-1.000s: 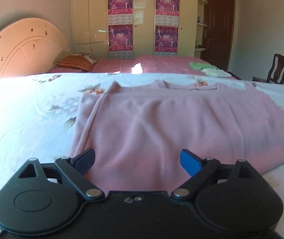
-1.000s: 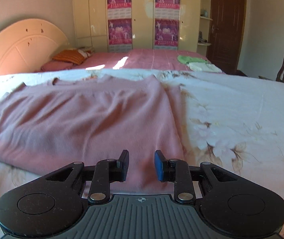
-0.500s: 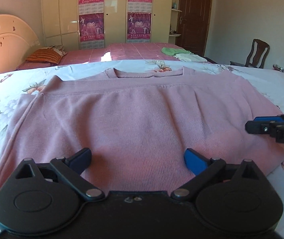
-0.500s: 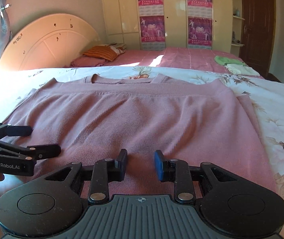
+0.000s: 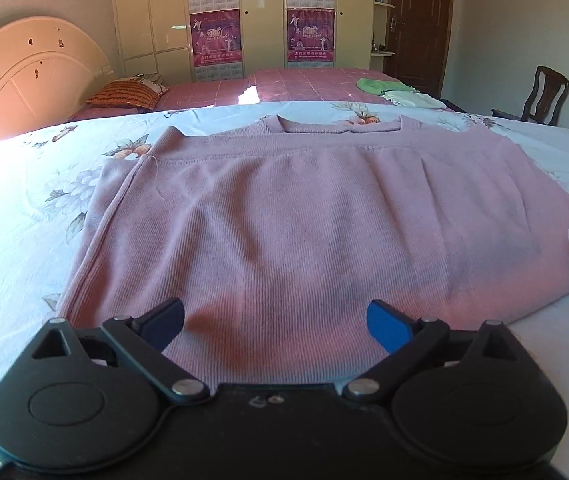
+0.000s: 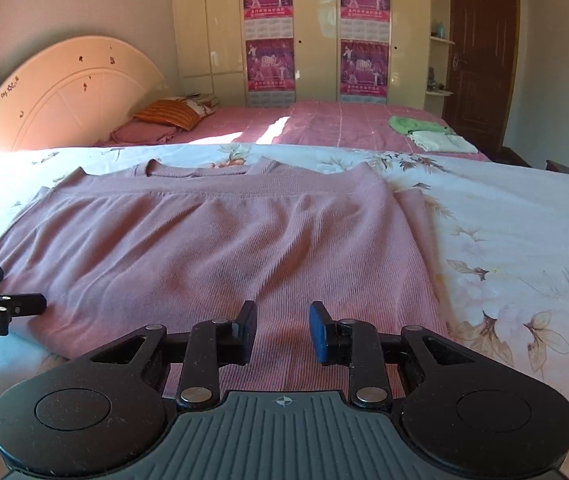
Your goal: Fold small clothes
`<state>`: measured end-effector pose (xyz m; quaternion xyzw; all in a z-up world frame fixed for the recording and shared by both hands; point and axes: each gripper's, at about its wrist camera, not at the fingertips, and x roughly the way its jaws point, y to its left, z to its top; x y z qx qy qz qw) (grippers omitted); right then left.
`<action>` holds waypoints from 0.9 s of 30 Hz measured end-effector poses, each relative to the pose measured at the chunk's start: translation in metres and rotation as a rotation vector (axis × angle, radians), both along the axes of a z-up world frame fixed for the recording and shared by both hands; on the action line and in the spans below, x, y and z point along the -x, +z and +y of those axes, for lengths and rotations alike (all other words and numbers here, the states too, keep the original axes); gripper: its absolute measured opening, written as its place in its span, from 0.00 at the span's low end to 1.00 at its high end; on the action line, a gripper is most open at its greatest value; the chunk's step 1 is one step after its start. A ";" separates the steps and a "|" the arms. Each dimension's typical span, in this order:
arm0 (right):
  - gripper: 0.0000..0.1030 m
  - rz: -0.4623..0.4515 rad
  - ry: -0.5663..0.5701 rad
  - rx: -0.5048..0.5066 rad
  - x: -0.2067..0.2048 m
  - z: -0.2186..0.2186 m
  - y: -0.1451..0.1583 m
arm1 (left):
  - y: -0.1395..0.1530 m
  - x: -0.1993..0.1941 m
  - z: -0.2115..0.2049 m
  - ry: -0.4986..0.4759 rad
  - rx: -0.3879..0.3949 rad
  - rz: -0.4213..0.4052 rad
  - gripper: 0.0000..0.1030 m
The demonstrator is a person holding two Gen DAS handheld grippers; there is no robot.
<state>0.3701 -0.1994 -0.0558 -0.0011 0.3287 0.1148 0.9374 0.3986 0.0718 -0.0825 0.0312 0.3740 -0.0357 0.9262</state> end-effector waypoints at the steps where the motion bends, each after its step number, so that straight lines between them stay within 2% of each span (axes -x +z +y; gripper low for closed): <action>1: 0.27 -0.008 0.012 0.003 0.010 0.000 0.005 | 0.002 0.006 0.001 0.002 0.005 0.002 0.95; 5: 0.27 -0.024 0.032 -0.020 0.038 0.000 0.019 | 0.008 0.032 0.012 0.024 0.039 0.001 0.93; 7: 0.27 -0.028 0.031 -0.053 0.047 0.001 0.024 | 0.007 0.041 0.021 0.053 0.080 0.015 0.91; 9: 0.27 -0.032 0.029 -0.082 0.050 0.004 0.027 | 0.002 0.048 0.037 0.119 0.174 0.045 0.91; 10: 0.27 -0.030 0.029 -0.093 0.049 0.006 0.028 | -0.003 0.051 0.052 0.178 0.280 0.071 0.89; 12: 0.27 -0.018 0.034 -0.118 0.041 0.014 0.027 | -0.009 0.058 0.075 0.243 0.452 0.036 0.86; 14: 0.27 -0.007 0.048 -0.155 0.030 0.021 0.026 | -0.012 0.055 0.090 0.301 0.564 0.021 0.81; 17: 0.26 0.022 0.068 -0.222 0.008 0.028 0.026 | -0.019 0.042 0.106 0.405 0.703 -0.022 0.83; 19: 0.21 0.026 0.077 -0.251 -0.004 0.032 0.026 | -0.023 0.034 0.109 0.440 0.753 -0.053 0.86; 23: 0.21 0.041 0.101 -0.261 -0.025 0.040 0.018 | -0.030 0.021 0.117 0.501 0.842 -0.118 0.88; 25: 0.21 0.045 0.108 -0.267 -0.034 0.044 0.014 | -0.033 0.013 0.121 0.513 0.852 -0.141 0.85; 26: 0.19 0.044 0.113 -0.273 -0.039 0.045 0.013 | -0.033 0.006 0.122 0.519 0.835 -0.146 0.80; 27: 0.10 0.046 0.122 -0.278 -0.043 0.048 0.011 | -0.033 0.002 0.123 0.523 0.824 -0.157 0.76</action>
